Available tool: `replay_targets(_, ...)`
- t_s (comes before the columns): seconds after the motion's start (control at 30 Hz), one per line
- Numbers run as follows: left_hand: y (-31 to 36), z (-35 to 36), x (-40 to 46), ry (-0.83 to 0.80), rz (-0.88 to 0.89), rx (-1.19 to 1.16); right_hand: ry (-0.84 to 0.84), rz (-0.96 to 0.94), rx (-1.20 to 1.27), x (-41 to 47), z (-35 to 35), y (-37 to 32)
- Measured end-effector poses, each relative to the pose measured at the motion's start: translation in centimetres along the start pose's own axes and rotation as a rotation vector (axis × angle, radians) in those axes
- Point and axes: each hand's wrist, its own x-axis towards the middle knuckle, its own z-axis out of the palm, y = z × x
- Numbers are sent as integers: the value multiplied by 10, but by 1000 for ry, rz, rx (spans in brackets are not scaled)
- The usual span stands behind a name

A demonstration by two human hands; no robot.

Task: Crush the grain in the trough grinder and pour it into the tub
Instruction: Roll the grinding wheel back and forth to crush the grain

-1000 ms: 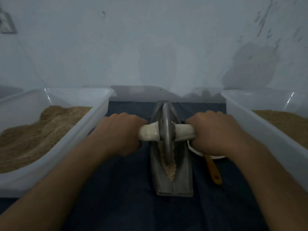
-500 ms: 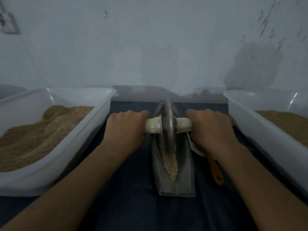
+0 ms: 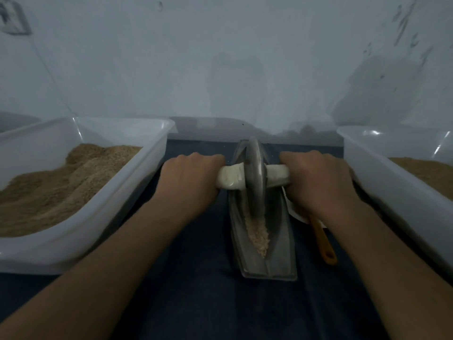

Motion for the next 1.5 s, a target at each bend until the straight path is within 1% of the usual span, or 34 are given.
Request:
replay_targets(0.07, 1, 4, 3, 53, 19, 41, 60, 6, -38, 1, 6, 0)
replay_targets(0.13, -1, 1, 4, 6, 28, 17, 22, -9, -24, 0, 4, 3)
replay_targets(0.2, -5, -6, 2, -115, 41, -43, -111, -55, 24, -1, -5, 8)
replay_targets(0.3, -15, -23, -4, -336, 111, -123, -326, -105, 53, -6, -27, 12)
replay_targets(0.37, -18, -31, -5, -434, 137, -180, -369, -111, 66, -12, -35, 11)
replay_targets(0.4, -18, -31, -5, -438, 142, -194, -359, -111, 70, -14, -36, 11)
replay_targets(0.47, -16, -25, -4, -378, 132, -187, -293, -112, 56, -14, -34, 10)
replay_targets(0.6, -8, -2, 0, -110, 63, -125, -79, -53, 5, -7, -11, 4)
replay_targets(0.67, -5, 2, 2, -25, 42, -89, 7, -28, -9, -5, -3, 1)
replay_targets(0.7, -4, 1, 3, -24, 35, -79, 13, -26, -12, -5, -3, 1)
replay_targets(0.77, -4, -3, 3, -82, 45, -91, -39, -43, 11, -3, -6, 4)
replay_targets(0.93, -16, -30, -4, -397, 160, -171, -288, -136, 58, -9, -31, 11)
replay_targets(0.97, -18, -35, -6, -445, 177, -187, -317, -141, 64, -12, -35, 11)
replay_targets(1.03, -19, -39, -6, -486, 179, -220, -326, -140, 62, -14, -39, 12)
replay_targets(1.1, -17, -33, -6, -459, 138, -229, -270, -132, 35, -12, -35, 10)
replay_targets(1.13, -15, -26, -5, -403, 112, -207, -220, -117, 19, -10, -29, 8)
replay_targets(1.23, -6, -6, 0, -120, 37, -86, -64, -29, -13, -3, -8, 2)
replay_targets(1.3, -2, 1, 2, -3, 26, -36, 5, -8, -32, 0, 1, 0)
replay_targets(1.33, -1, 1, 2, 11, 34, -25, 11, -7, -33, 1, 2, 1)
replay_targets(1.4, -3, -2, 1, -19, 59, -45, -24, -23, -8, 1, 0, 4)
replay_targets(1.43, -5, -5, 0, -58, 73, -72, -59, -46, 8, 0, -4, 7)
replay_targets(1.5, -10, -15, -3, -188, 105, -123, -141, -107, 20, -5, -14, 10)
